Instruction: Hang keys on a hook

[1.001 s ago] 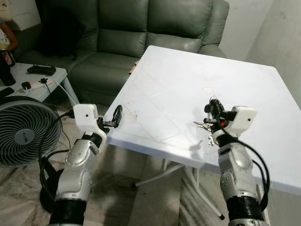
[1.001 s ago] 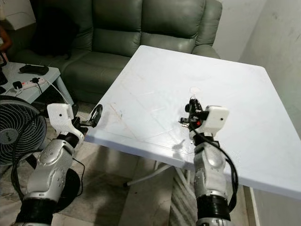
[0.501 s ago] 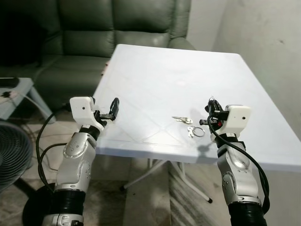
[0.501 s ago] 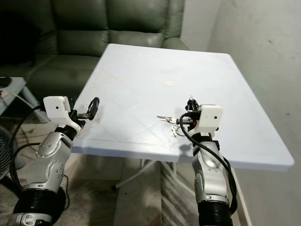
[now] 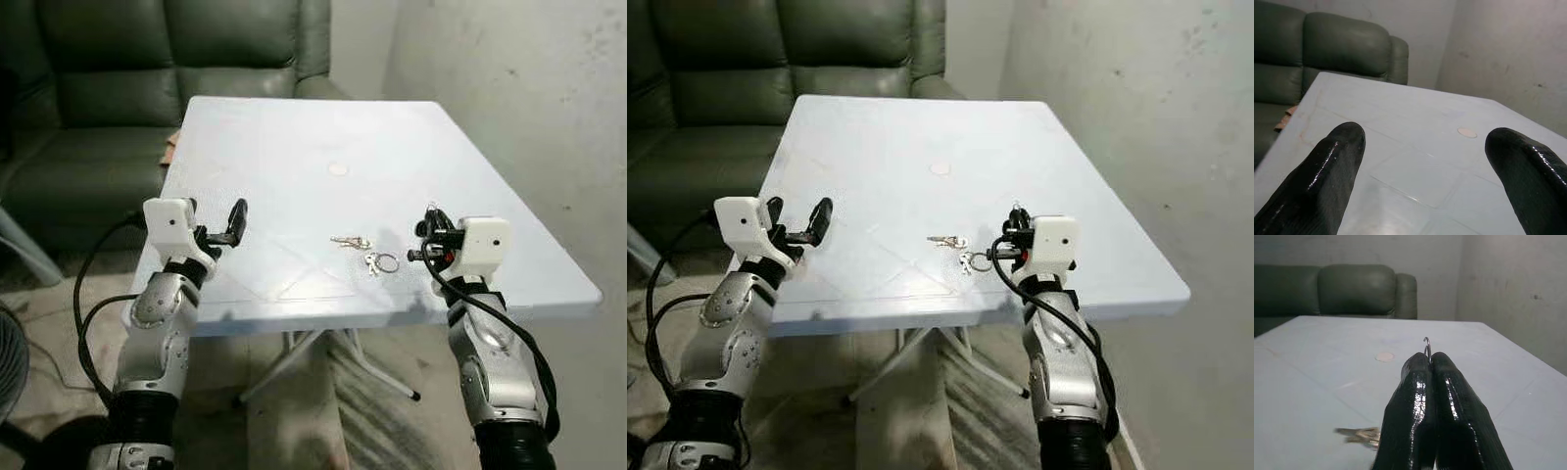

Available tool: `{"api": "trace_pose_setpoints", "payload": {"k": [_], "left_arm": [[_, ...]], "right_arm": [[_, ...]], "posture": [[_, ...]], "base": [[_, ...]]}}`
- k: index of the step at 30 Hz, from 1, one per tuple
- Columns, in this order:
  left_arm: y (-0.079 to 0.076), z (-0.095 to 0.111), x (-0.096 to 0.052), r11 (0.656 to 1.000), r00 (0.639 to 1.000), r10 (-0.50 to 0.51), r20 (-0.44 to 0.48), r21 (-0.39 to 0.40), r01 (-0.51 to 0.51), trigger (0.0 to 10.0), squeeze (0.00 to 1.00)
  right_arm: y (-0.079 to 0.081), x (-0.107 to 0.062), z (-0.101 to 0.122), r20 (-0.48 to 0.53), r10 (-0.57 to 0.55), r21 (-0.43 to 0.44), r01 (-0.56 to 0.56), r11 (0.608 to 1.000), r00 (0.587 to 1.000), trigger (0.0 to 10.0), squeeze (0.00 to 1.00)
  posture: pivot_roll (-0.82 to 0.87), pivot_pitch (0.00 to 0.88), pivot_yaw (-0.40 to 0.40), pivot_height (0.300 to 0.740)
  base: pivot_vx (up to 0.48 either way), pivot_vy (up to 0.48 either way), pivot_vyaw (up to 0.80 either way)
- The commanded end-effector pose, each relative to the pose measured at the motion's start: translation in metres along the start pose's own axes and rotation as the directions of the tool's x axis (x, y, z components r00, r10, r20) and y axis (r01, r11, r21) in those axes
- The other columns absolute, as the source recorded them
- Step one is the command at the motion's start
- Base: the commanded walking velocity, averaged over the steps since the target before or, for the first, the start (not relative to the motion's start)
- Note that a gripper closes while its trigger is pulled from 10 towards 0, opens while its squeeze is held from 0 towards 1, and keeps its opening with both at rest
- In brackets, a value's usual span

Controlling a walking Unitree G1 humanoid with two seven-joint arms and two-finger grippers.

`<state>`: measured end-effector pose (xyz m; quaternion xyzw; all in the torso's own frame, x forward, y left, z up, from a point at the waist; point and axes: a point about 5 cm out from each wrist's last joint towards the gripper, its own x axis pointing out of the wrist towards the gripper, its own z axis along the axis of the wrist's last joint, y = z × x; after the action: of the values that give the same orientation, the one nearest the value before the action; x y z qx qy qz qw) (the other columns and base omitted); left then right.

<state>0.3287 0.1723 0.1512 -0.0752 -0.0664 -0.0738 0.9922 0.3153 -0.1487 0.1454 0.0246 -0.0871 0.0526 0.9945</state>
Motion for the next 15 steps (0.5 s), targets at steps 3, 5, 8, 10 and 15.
{"api": "trace_pose_setpoints", "payload": {"k": [3,5,8,10,15], "left_arm": [[-0.0024,0.003,0.0013,1.0,1.0,-0.006,0.01,0.004,0.006,10.0,0.0],[-0.0021,0.003,0.0014,1.0,1.0,-0.004,0.009,0.007,0.004,10.0,0.0],[-0.0018,0.0032,0.002,1.0,1.0,-0.002,0.01,0.008,0.002,10.0,0.0],[-0.0013,0.0037,0.0018,1.0,1.0,-0.001,0.011,0.009,0.001,10.0,0.0],[-0.0017,0.0039,0.0018,1.0,1.0,0.0,0.013,0.013,0.0,10.0,0.0]], "right_arm": [[-0.0024,0.0004,0.0042,0.006,-0.011,-0.015,0.011,1.0,1.0,10.0,0.0],[-0.0026,0.0002,0.0041,0.005,-0.011,-0.016,0.011,1.0,1.0,10.0,0.0],[-0.003,0.0004,0.0039,0.003,-0.013,-0.017,0.013,1.0,1.0,10.0,0.0],[-0.0027,0.0004,0.0041,0.003,-0.012,-0.018,0.012,1.0,1.0,10.0,0.0],[-0.0021,0.0007,0.0043,0.002,-0.01,-0.02,0.01,1.0,1.0,10.0,0.0]], "posture": [[-0.03,0.0,-0.019,0.74],[-0.03,0.0,-0.021,0.74],[-0.03,0.0,-0.021,0.74],[-0.03,0.0,-0.021,0.74],[-0.03,0.0,-0.021,0.74]], "base": [[0.0,0.0,-0.74],[0.0,0.0,-0.74],[0.0,0.0,-0.74],[0.0,0.0,-0.74],[0.0,0.0,-0.74]]}}
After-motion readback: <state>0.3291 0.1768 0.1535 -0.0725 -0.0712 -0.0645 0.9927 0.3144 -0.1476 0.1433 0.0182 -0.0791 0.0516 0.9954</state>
